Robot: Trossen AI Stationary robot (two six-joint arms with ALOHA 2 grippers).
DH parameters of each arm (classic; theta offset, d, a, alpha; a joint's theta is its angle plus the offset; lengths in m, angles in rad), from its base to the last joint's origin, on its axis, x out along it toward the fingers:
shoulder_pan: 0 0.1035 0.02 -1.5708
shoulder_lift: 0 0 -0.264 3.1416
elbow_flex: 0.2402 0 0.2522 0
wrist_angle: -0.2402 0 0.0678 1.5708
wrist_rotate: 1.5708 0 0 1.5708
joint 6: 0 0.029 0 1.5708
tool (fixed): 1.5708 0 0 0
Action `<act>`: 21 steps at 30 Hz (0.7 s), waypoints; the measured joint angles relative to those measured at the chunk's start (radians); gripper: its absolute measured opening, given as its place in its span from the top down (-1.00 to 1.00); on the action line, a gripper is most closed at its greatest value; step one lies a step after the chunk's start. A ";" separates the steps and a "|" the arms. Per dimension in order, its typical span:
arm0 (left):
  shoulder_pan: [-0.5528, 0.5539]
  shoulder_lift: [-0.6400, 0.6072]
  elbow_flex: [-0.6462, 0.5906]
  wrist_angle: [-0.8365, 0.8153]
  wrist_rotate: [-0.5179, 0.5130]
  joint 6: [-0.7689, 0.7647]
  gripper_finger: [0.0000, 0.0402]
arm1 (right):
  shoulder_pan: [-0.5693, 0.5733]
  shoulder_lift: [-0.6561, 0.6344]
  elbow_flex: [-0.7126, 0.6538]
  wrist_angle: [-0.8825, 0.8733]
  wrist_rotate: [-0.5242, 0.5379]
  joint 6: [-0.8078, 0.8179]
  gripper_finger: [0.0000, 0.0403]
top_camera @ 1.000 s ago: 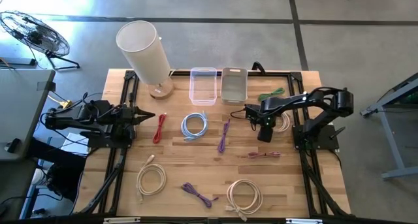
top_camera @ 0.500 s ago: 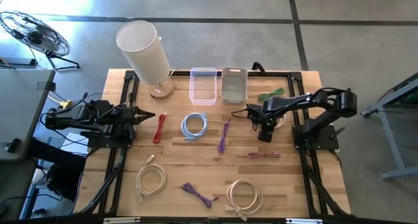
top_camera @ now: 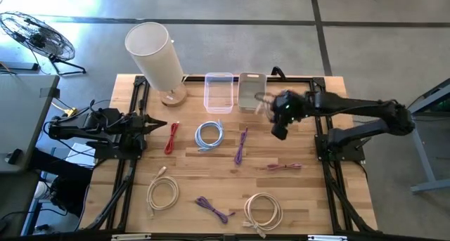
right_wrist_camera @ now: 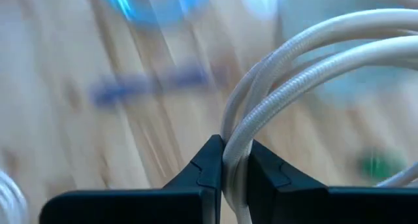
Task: Pick & Place USB Port
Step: Put the top right light brown usb cable into the white bin
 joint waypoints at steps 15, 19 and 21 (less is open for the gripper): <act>0.000 0.000 0.000 0.000 -0.004 0.000 1.00 | -0.223 0.087 0.043 0.551 -0.351 -0.037 0.85; 0.000 0.000 0.000 -0.009 -0.003 0.000 1.00 | -0.284 0.145 0.043 0.584 -0.426 -0.034 0.85; 0.000 0.000 0.000 -0.025 -0.003 0.000 1.00 | -0.308 0.181 0.043 0.597 -0.451 -0.030 0.85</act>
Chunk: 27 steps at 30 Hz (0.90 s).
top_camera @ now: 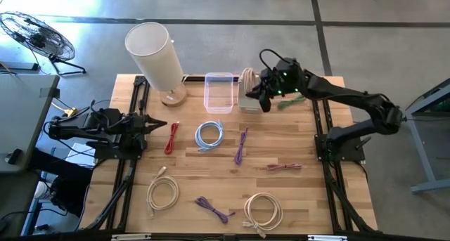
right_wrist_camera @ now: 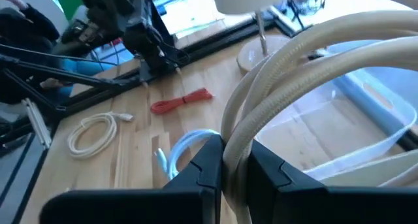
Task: Pick & Place USB Port
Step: Put the top right light brown usb cable into the white bin
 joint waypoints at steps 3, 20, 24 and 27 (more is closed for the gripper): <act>0.000 0.000 0.000 -0.012 0.000 0.000 1.00 | -0.036 0.057 0.000 0.042 -0.064 0.026 0.85; 0.000 0.000 0.000 -0.047 0.002 -0.001 1.00 | -0.142 0.294 0.001 0.115 -0.211 0.075 0.85; 0.000 0.000 0.000 -0.054 0.002 -0.001 1.00 | -0.155 0.322 0.001 0.138 -0.239 0.097 0.85; 0.000 0.000 0.000 -0.057 0.002 0.000 1.00 | -0.166 0.331 0.002 0.147 -0.244 0.098 0.85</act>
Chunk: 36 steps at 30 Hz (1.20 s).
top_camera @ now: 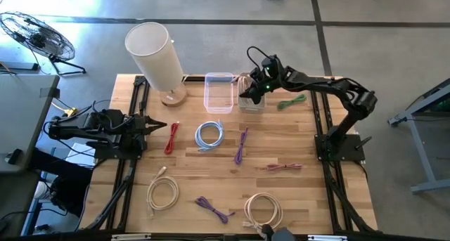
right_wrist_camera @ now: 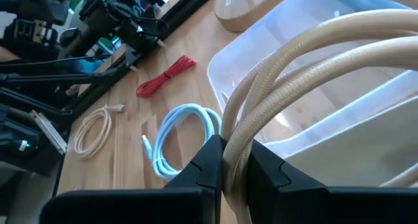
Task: Pick & Place USB Port
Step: Put the top right light brown usb cable into the white bin
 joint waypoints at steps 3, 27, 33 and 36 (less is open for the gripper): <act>0.000 0.000 0.000 -0.010 0.000 0.000 1.00 | -0.011 0.009 0.000 -0.005 0.001 0.002 0.85; 0.000 0.000 0.000 -0.012 -0.003 0.000 1.00 | -0.018 0.013 0.000 -0.037 -0.006 0.002 0.85; 0.000 0.000 0.000 -0.010 -0.007 -0.017 1.00 | -0.017 0.012 0.000 -0.036 -0.024 -0.001 0.85; 0.000 0.000 0.000 -0.009 -0.006 -0.023 1.00 | -0.018 0.012 0.000 -0.035 -0.022 -0.001 0.85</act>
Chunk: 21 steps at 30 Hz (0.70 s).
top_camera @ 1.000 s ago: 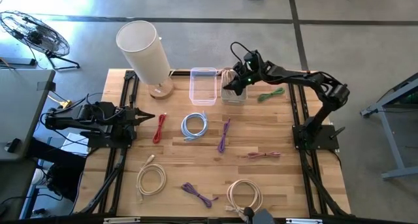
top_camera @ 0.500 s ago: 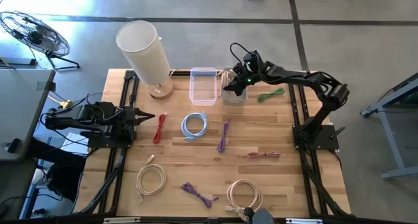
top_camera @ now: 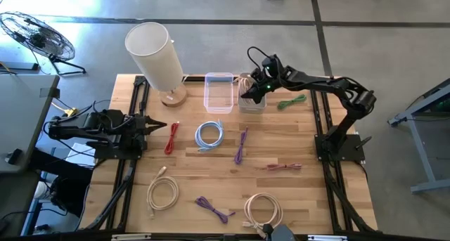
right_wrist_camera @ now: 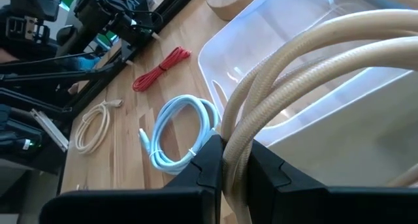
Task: Pick & Place USB Port
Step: Put the top right light brown usb cable into the white bin
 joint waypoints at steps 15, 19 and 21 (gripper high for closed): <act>0.000 0.000 0.000 0.016 0.001 -0.040 1.00 | 0.010 0.053 0.000 0.015 0.066 0.006 0.85; 0.000 0.000 0.000 0.019 0.006 -0.053 1.00 | 0.010 0.053 0.000 0.032 0.068 0.002 0.85; 0.000 0.000 0.000 0.020 0.009 -0.055 1.00 | 0.009 0.053 0.000 0.031 0.066 0.002 0.85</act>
